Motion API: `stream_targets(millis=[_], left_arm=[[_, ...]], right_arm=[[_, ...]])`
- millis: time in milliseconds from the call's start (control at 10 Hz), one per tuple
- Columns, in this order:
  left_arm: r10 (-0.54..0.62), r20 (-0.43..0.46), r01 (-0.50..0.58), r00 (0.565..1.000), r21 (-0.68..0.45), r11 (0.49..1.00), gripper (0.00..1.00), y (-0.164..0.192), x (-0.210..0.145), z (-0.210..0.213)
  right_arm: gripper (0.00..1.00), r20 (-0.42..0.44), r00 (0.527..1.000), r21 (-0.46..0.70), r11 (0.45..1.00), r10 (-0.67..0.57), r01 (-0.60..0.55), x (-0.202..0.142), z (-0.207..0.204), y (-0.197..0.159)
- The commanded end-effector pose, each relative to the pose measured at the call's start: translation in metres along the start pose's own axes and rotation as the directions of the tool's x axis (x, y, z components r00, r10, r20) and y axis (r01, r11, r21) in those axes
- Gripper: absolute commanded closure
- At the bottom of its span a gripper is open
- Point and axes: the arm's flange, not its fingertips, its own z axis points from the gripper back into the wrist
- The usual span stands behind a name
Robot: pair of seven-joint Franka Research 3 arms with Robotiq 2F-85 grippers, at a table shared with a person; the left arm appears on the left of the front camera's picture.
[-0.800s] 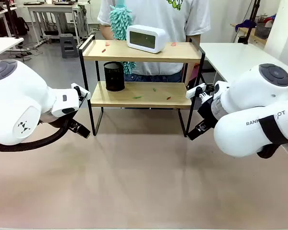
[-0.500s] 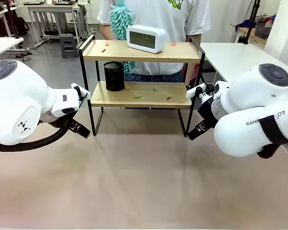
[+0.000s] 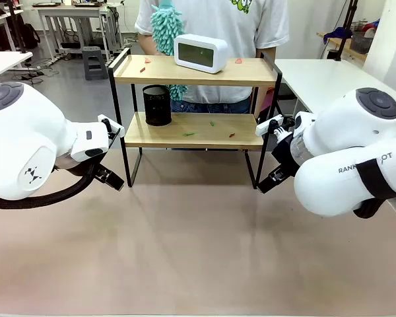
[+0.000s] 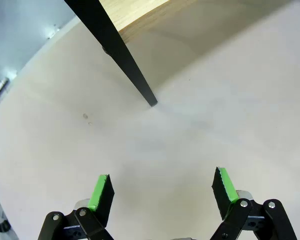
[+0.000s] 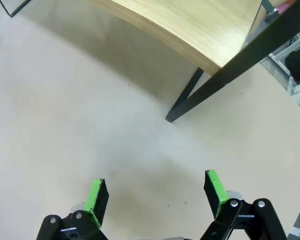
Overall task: Clean the shelf.
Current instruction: Pick up the Duster from the human.
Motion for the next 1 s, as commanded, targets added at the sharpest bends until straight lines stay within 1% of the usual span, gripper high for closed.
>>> stream_targets(millis=[0,400,500,600,700,800,900], left_arm=[[-0.001,0.000,0.001,1.000,0.000,1.000,0.00,0.000,0.000,0.000],[0.000,0.000,0.000,1.000,0.000,1.000,0.00,0.000,0.000,0.000],[-0.162,-0.038,0.147,0.986,-0.255,0.956,0.00,-0.006,-0.003,0.038],[-0.188,-0.018,0.163,0.982,-0.421,0.892,0.00,-0.006,-0.015,0.079],[-0.146,0.033,0.139,0.989,-0.559,0.817,0.00,0.009,-0.033,0.121],[-0.001,0.145,0.102,0.989,-0.695,0.711,0.00,0.035,-0.054,0.159],[0.233,0.221,0.005,0.947,-0.736,0.677,0.00,0.069,-0.079,0.189]], right_arm=[[0.00,0.000,1.000,0.000,1.000,-0.001,0.001,0.000,0.000,0.000],[0.00,0.000,1.000,0.000,1.000,0.000,0.000,0.000,0.000,0.000],[0.00,-0.073,0.992,0.132,0.987,0.100,-0.089,0.000,0.030,0.006],[0.00,-0.273,0.961,0.143,0.990,0.043,-0.004,-0.010,0.065,0.001],[0.00,-0.273,0.944,0.107,0.970,-0.184,0.219,-0.023,0.110,-0.019],[0.00,-0.164,0.921,0.333,0.859,-0.354,0.389,-0.045,0.164,-0.051],[0.00,-0.059,0.821,0.504,0.693,-0.568,0.516,-0.077,0.207,-0.087]])
